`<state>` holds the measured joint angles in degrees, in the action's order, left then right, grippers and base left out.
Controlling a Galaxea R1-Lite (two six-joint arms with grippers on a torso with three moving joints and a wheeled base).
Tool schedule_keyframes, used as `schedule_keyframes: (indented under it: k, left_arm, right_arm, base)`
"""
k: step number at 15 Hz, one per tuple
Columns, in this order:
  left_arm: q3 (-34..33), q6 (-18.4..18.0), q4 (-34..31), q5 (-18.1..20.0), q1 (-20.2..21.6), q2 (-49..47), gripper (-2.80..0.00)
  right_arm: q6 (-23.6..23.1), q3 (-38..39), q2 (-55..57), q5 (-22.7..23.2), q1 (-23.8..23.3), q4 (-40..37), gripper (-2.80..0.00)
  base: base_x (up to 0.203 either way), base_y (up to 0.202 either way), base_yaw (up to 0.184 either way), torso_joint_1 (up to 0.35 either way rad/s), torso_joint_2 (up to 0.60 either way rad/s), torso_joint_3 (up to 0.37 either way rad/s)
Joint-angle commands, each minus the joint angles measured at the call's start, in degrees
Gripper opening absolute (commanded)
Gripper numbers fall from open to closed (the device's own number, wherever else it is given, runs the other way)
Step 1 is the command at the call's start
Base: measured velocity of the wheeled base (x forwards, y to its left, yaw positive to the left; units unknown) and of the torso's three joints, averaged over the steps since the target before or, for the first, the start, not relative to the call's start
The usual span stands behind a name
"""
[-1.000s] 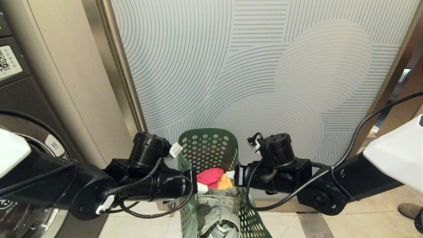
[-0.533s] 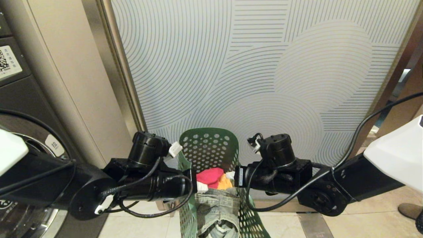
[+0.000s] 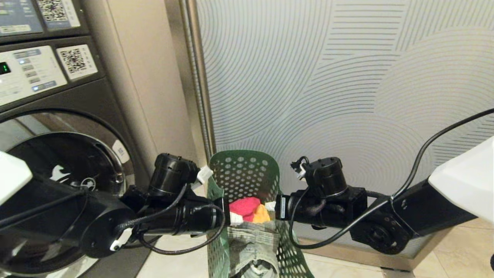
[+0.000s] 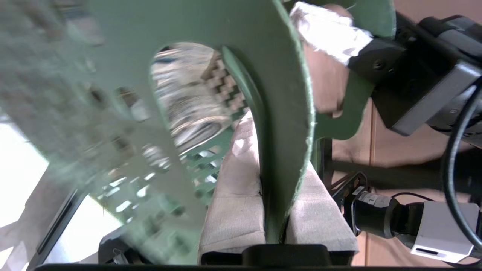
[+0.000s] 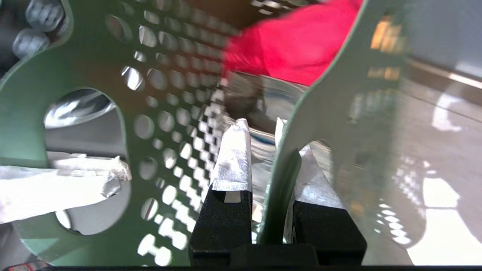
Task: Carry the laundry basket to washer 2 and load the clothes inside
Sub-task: Pick up the clothes basket and put it beside the washing machine
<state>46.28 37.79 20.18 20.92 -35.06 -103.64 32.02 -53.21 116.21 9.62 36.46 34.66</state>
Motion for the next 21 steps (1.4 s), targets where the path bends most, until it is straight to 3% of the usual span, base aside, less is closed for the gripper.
schedule_keyframes:
  k: [1,3,6,21]
  left_arm:
    - [-0.13,0.27,0.04,0.09,-0.01,-0.07,-2.80]
    - [-0.29,0.33,0.04,0.25,-0.01,0.09,-2.80]
    - [-0.99,0.78,0.04,4.03,-0.01,1.33,-2.80]
    - [-1.98,0.89,0.22,4.13,-0.01,1.42,-2.80]
  right_arm:
    - [0.15,0.12,-0.20,0.05,0.01,0.23,-2.80]
    - [0.14,0.12,-0.18,0.06,0.01,0.23,-2.80]
    - [0.23,0.12,-0.29,0.31,0.01,0.32,-2.80]
    - [0.16,0.30,-0.02,0.23,1.65,0.27,-2.80]
  base:
    - [0.000,-0.007,0.179,0.003,0.00,0.002]
    - [0.000,-0.009,0.181,0.002,0.00,0.003]
    - [0.000,-0.012,0.174,0.006,0.00,0.002]
    - [0.001,-0.008,0.176,0.002,0.00,0.002]
